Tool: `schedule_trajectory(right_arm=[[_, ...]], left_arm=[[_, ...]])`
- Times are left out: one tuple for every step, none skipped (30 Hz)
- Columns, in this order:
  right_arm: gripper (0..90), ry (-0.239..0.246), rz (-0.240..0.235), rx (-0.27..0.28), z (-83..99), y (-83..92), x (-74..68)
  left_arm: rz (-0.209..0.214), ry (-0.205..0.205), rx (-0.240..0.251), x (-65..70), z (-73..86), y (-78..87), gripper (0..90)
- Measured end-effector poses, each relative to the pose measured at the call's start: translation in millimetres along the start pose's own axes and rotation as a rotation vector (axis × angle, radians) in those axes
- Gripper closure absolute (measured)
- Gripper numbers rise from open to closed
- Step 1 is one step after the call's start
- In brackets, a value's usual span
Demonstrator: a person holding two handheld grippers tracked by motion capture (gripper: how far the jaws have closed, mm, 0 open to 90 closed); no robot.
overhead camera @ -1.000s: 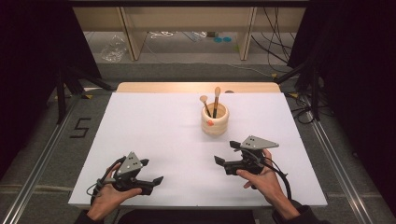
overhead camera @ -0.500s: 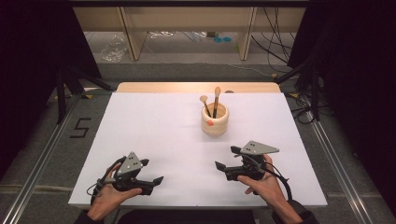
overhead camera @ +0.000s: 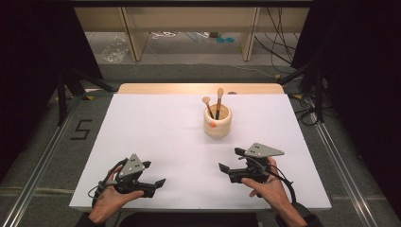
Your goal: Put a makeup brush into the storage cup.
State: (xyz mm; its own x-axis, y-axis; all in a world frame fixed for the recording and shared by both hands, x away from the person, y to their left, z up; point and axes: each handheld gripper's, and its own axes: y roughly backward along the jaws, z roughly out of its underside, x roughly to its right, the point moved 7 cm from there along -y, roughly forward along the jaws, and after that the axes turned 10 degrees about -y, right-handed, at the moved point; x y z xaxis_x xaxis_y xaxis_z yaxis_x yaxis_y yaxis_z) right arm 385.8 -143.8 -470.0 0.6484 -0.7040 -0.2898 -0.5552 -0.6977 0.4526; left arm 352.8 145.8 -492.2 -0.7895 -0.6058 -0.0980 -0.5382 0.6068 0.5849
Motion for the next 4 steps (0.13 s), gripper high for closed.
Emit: schedule_trajectory(right_arm=[[16.1, -0.001, -0.001, 0.002, -0.1, -0.1, 0.1], [16.1, -0.001, 0.009, 0.003, -0.2, 0.6, 0.8], [16.1, -0.002, 0.007, 0.002, 0.0, 0.6, 0.7], [16.1, 0.000, 0.007, 0.003, -0.1, 0.4, 1.0]], left_arm=[[0.000, -0.001, 0.001, -0.2, -0.1, -0.1, 18.4], [-0.001, -0.003, 0.000, -0.5, -0.2, -0.2, 18.4], [-0.007, -0.004, -0.001, -0.7, -0.3, -0.3, 18.4], [-0.006, -0.004, -0.004, -0.8, -0.6, -0.4, 18.4]])
